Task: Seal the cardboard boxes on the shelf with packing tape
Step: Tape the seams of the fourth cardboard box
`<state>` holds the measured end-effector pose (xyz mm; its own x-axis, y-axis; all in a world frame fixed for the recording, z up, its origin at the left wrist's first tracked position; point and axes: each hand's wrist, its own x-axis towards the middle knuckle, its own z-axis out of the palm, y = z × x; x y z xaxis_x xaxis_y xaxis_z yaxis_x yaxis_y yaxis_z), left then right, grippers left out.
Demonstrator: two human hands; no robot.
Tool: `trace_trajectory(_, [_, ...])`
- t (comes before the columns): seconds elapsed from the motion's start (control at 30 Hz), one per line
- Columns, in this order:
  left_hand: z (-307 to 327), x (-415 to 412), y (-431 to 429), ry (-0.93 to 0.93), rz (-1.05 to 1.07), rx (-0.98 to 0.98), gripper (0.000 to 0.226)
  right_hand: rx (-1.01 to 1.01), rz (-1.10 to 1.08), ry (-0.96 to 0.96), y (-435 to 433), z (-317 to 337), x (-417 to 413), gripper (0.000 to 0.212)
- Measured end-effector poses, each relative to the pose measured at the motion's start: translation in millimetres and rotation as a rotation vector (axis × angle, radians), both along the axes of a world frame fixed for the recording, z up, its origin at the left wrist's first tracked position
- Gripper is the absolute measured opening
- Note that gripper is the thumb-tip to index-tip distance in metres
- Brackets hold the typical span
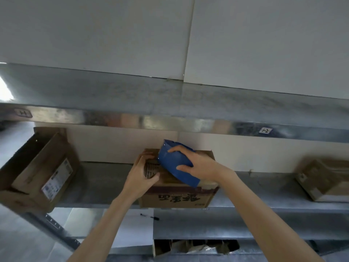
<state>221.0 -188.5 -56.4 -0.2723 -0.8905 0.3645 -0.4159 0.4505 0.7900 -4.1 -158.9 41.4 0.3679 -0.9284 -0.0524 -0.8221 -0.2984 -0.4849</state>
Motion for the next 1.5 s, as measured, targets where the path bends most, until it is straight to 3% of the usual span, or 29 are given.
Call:
trace_trajectory(0.2, [-1.2,4.6,0.1,-0.011,0.003,0.021,0.043,0.015,0.001,-0.009,-2.2,-0.8,6.2,0.047])
trace_trajectory(0.43, [-1.5,3.0,4.6,-0.001,0.016,0.034,0.045,-0.375,-0.177,0.083,11.9,-20.8,17.9,0.045])
trace_trajectory(0.7, [24.9,14.5,-0.2,-0.062,-0.04,0.028,0.036,-0.479,-0.181,0.032,13.8,-0.8,12.7,0.046])
trace_trajectory(1.03, [77.8,36.5,-5.1,0.018,-0.091,0.082,0.032,-0.484,0.016,0.012,40.9,23.7,9.1,0.042])
trace_trajectory(1.33, [94.6,28.5,12.6,0.094,-0.326,0.24,0.047,-0.521,0.107,0.091,65.6,28.5,9.5,0.04])
trace_trajectory(1.5, [93.1,23.1,14.8,0.144,-0.317,0.244,0.045,-0.505,0.106,0.1,72.5,31.6,11.2,0.04])
